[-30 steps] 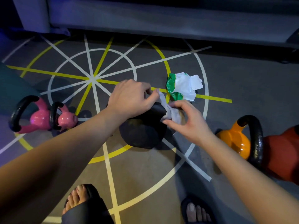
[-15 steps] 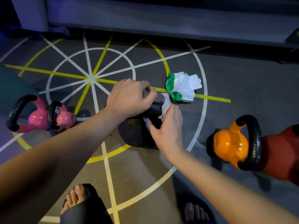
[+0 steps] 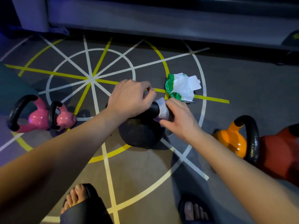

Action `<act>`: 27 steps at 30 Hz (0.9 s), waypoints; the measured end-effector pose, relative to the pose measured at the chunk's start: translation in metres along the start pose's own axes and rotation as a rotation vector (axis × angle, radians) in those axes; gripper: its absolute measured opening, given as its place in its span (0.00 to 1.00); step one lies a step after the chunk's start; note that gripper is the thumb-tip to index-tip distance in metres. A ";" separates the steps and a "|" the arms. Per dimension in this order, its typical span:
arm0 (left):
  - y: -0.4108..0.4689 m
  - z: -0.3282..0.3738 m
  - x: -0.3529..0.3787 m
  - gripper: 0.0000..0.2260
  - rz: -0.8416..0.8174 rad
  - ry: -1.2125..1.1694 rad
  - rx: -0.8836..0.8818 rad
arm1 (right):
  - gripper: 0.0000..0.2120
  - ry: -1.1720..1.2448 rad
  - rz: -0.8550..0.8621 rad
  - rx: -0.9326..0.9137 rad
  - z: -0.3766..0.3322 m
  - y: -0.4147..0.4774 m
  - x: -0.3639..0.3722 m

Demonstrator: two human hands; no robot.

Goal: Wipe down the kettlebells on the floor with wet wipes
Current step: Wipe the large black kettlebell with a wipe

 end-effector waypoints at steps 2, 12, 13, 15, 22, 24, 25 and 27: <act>-0.001 0.000 0.001 0.18 0.007 0.003 0.008 | 0.16 -0.014 -0.091 0.038 -0.003 0.013 0.002; -0.008 -0.004 -0.008 0.18 0.164 -0.227 0.022 | 0.23 -0.279 0.174 -0.016 -0.034 0.014 0.015; -0.009 -0.006 -0.010 0.18 0.183 -0.282 0.013 | 0.23 -0.329 0.208 -0.033 -0.037 0.014 0.015; -0.011 -0.006 -0.016 0.18 0.217 -0.345 -0.003 | 0.21 -0.417 0.283 -0.066 -0.040 0.013 0.018; -0.032 -0.063 -0.025 0.17 0.239 -0.446 -0.223 | 0.10 -0.647 0.397 -0.130 -0.058 0.021 0.021; -0.045 -0.074 -0.009 0.17 0.145 -0.536 -0.324 | 0.09 -0.678 0.377 -0.160 -0.063 0.025 0.023; -0.050 -0.074 -0.002 0.18 0.119 -0.595 -0.352 | 0.10 -0.687 0.366 -0.179 -0.064 0.026 0.024; -0.054 -0.075 0.004 0.20 0.116 -0.653 -0.375 | 0.09 -0.708 0.377 -0.216 -0.061 0.025 0.026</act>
Point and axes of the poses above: each hand's wrist, its own y-axis towards the middle knuckle, its own x-axis out of the palm, z = x × y, the point moved 3 cm from there along y, towards the middle knuckle, and after that the axes turned 11 degrees about -y, right-handed, at the moved point
